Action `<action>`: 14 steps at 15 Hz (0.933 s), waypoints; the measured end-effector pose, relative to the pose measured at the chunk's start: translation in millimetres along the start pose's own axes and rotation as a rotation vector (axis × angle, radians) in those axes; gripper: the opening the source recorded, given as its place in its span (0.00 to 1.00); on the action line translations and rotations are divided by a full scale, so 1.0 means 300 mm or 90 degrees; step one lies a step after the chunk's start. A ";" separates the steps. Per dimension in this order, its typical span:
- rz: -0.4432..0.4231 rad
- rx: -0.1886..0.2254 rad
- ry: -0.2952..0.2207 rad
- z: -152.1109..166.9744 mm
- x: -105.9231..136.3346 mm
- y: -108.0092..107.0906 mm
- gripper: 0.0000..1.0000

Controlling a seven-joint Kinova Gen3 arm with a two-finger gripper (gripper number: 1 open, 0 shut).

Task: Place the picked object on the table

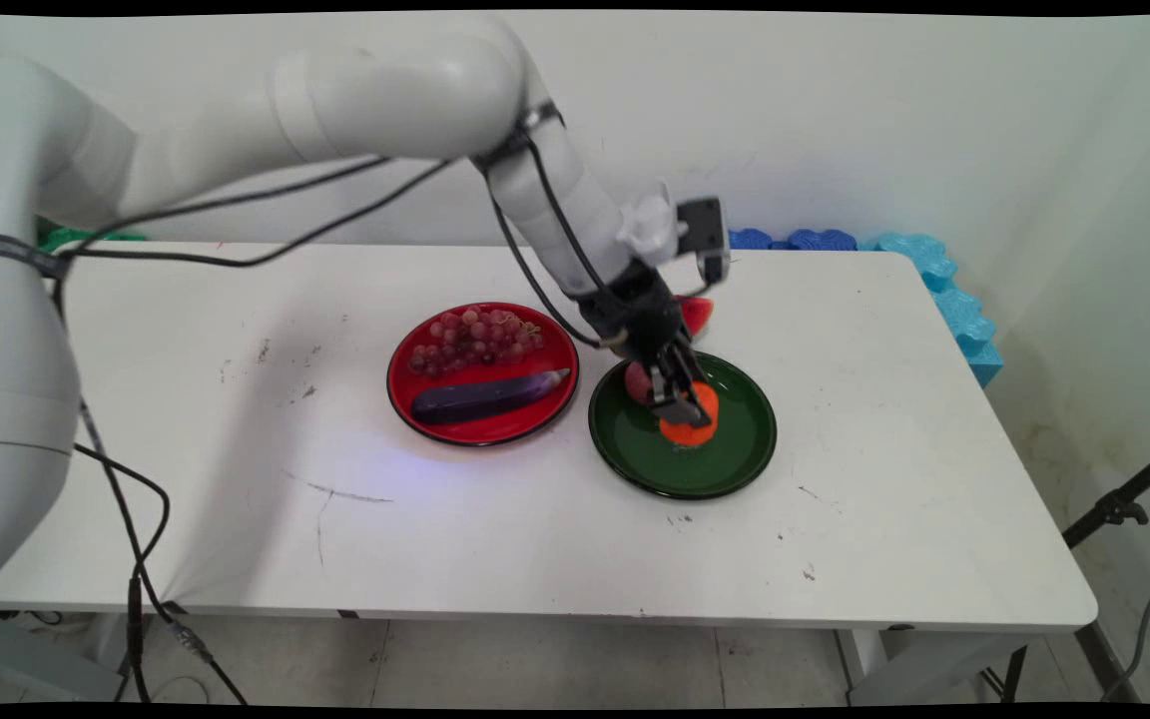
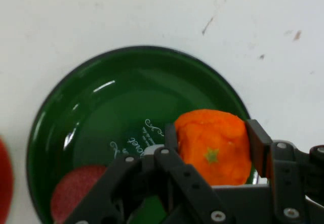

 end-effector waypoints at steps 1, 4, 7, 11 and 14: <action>-0.005 0.005 0.010 -0.043 0.000 0.010 0.00; -0.013 0.017 0.036 -0.178 -0.026 0.050 0.00; -0.011 0.022 0.051 -0.281 -0.086 0.098 0.00; -0.004 0.022 0.053 -0.360 -0.211 0.166 0.00; -0.003 0.024 0.052 -0.367 -0.312 0.198 0.00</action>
